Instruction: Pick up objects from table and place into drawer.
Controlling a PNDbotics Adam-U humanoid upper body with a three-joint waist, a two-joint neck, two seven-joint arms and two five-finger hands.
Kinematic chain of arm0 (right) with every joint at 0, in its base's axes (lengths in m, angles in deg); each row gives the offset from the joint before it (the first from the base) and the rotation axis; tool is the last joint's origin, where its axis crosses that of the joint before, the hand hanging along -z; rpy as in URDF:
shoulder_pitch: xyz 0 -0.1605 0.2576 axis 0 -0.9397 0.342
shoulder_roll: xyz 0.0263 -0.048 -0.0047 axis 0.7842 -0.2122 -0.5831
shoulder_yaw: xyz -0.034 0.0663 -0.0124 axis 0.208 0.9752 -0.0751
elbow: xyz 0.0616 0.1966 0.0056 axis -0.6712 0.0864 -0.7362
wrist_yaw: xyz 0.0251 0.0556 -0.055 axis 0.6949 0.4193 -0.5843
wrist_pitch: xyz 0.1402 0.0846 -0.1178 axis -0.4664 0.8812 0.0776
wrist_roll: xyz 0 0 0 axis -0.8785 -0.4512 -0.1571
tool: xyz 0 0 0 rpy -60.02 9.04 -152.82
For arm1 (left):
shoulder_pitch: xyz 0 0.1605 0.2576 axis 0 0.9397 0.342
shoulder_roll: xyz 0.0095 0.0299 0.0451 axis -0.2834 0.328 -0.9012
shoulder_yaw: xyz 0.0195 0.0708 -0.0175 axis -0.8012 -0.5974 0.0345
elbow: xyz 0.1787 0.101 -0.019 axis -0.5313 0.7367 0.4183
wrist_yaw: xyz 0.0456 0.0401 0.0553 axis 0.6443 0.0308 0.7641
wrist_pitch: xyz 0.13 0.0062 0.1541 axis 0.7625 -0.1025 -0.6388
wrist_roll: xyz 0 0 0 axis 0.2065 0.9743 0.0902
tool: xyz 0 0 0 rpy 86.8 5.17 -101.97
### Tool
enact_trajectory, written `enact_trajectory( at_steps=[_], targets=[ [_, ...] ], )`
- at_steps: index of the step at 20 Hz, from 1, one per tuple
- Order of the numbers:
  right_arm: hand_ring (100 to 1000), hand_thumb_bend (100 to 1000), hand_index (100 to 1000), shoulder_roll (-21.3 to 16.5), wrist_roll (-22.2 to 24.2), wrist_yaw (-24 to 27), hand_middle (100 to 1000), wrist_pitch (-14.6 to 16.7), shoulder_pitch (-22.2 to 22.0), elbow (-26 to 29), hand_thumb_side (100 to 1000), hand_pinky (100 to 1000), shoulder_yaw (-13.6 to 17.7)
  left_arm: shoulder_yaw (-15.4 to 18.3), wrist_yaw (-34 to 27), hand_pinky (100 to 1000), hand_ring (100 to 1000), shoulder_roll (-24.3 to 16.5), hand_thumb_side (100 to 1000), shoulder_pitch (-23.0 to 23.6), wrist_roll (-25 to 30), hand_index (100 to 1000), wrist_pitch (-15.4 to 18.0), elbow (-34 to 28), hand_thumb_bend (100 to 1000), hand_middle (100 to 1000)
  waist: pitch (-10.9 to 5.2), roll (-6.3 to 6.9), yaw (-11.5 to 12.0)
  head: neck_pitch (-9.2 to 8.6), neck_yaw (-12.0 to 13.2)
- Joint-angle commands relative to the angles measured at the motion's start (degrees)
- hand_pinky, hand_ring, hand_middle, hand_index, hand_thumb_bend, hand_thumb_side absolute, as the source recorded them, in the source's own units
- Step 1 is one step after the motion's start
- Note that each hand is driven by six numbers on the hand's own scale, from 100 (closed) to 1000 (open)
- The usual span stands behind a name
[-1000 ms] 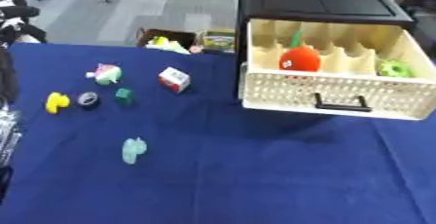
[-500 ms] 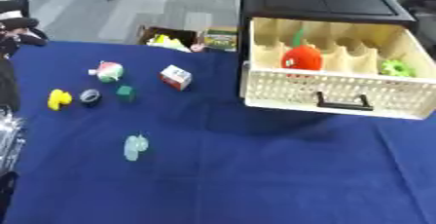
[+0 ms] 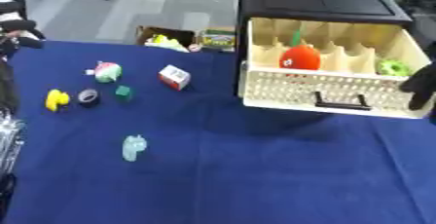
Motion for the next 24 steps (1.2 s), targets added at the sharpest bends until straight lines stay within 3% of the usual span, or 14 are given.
enact_trajectory(
  at_steps=[1, 8, 13, 18, 24],
  targets=[
    [737, 100, 894, -1.5, 1.3, 1.9, 788, -3.3, 0.2, 0.5, 971, 598, -1.5, 0.2, -0.1, 463, 604, -0.5, 884, -0.7, 0.2, 846, 0.0, -1.1, 101, 657, -0.94, -0.09, 0.0, 0.09, -0.4],
    [777, 100, 927, 1.3, 1.3, 4.0, 838, -8.0, 2.9, 0.5, 960, 659, -6.2, 0.0, -0.3, 463, 604, 0.0, 887, -0.8, 0.6, 845, -0.4, -1.1, 101, 658, -1.12, -0.43, 0.1, -0.08, -1.3],
    [777, 100, 948, 5.5, 1.2, 6.8, 839, -14.8, 8.1, 0.5, 1000, 678, -8.6, -0.3, -0.4, 463, 603, 0.5, 890, -0.6, 0.9, 845, -0.8, -1.1, 100, 659, -1.29, -0.53, 0.3, -0.25, -1.8],
    [771, 100, 958, 8.7, -4.8, 8.0, 835, -22.2, 11.3, 0.5, 1000, 684, -9.8, -0.3, -0.5, 463, 603, 1.0, 890, -0.5, 1.1, 845, -1.0, -1.1, 100, 659, -1.21, -0.54, 0.7, -0.55, -2.1],
    [769, 100, 964, 11.8, -10.7, 10.2, 832, -29.2, 13.6, 0.5, 1000, 687, -13.3, -0.4, -0.5, 472, 603, 1.4, 890, -0.7, 1.2, 844, -1.0, -1.1, 100, 659, -1.11, -0.47, 1.6, -0.91, -2.6]
  ],
)
